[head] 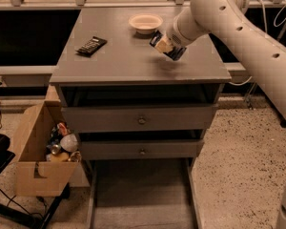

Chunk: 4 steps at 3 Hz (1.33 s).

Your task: Pick rxbar blueberry from bottom drawer and place on counter

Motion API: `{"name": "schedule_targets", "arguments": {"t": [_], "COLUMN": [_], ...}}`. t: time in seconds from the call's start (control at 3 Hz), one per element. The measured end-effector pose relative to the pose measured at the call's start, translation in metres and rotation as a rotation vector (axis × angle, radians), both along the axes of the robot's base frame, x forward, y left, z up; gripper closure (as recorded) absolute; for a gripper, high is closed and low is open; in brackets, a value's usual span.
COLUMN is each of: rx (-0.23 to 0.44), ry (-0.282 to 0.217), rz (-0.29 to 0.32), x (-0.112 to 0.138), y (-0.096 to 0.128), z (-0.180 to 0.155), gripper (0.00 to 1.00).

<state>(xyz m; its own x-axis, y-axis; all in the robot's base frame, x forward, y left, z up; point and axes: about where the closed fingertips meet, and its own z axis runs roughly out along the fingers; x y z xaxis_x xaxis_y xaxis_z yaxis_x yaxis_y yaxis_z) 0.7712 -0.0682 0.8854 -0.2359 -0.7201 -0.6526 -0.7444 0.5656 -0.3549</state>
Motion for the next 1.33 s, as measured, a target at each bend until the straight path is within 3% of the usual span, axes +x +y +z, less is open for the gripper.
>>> {"name": "schedule_targets", "arguments": {"t": [0.33,1.0,1.33], "rx": [0.0,-0.001,-0.001], "ry": [0.005,0.012,0.012], "rz": [0.004,0.009,0.009], "x": [0.0006,0.0011,0.0011], "y": [0.0025,0.0057,0.0061], "z": [-0.0039,-0.0087,-0.0092], "gripper": [0.45,0.01,0.0]}}
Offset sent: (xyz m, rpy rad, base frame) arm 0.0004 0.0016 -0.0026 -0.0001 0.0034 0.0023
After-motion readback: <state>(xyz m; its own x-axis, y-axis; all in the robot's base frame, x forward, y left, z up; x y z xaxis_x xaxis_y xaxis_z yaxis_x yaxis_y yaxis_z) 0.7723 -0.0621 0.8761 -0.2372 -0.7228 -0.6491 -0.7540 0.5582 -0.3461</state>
